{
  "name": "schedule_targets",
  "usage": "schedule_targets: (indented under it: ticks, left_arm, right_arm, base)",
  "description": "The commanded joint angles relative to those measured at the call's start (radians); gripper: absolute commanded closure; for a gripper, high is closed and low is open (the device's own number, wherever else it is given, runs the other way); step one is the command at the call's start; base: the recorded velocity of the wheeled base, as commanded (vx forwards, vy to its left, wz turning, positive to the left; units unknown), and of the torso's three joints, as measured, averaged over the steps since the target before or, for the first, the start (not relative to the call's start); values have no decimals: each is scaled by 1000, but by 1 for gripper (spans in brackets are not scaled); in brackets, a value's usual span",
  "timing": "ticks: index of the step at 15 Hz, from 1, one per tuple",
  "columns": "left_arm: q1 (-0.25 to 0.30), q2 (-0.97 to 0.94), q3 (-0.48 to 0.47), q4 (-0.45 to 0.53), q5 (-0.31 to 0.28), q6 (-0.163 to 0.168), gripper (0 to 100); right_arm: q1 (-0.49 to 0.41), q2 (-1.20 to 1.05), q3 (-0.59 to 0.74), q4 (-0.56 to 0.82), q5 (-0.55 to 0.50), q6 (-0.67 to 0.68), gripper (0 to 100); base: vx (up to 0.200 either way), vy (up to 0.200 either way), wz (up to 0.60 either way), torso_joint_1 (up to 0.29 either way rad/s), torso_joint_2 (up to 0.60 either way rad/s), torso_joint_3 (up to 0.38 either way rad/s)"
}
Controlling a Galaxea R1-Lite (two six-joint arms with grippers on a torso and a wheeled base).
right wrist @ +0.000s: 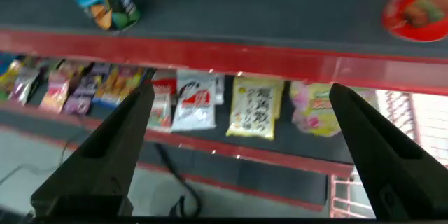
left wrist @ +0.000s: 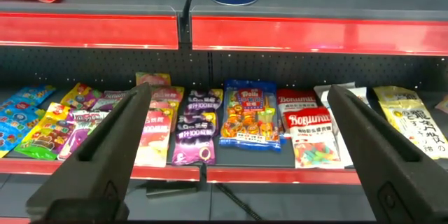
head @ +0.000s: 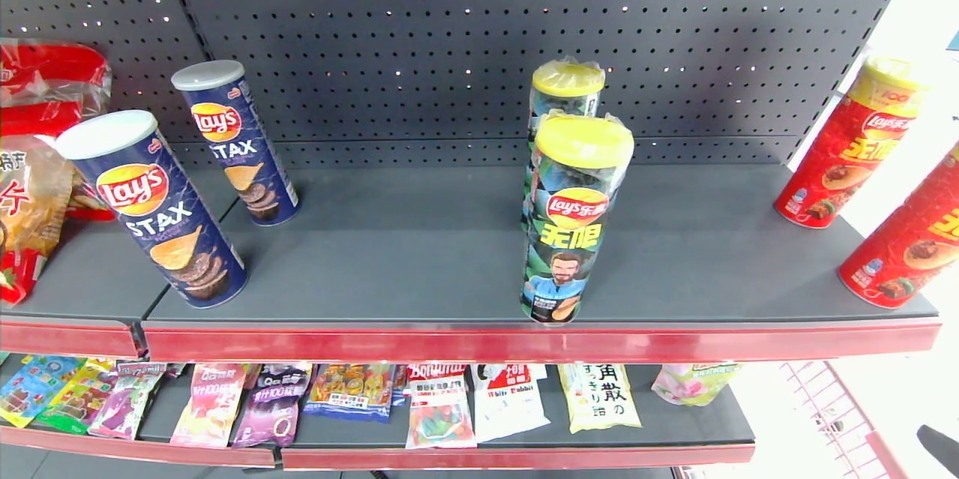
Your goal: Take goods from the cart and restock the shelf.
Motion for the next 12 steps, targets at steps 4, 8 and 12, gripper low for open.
schedule_targets:
  ticks: [4, 8, 12]
  left_arm:
    - [0, 1, 0, -1, 1, -1, 0]
    - [2, 1, 0, -1, 0, -1, 0]
    - [0, 1, -2, 0, 1, -1, 0]
  right_arm:
    - [98, 472, -129, -132, -1, -4, 0]
    - [170, 665, -237, -218, -133, -19, 0]
    - [272, 800, -320, -278, -207, -70, 0]
  base:
    - [0, 0, 0, 0, 0, 0]
    - [0, 0, 0, 0, 0, 0]
    - [0, 0, 0, 0, 0, 0]
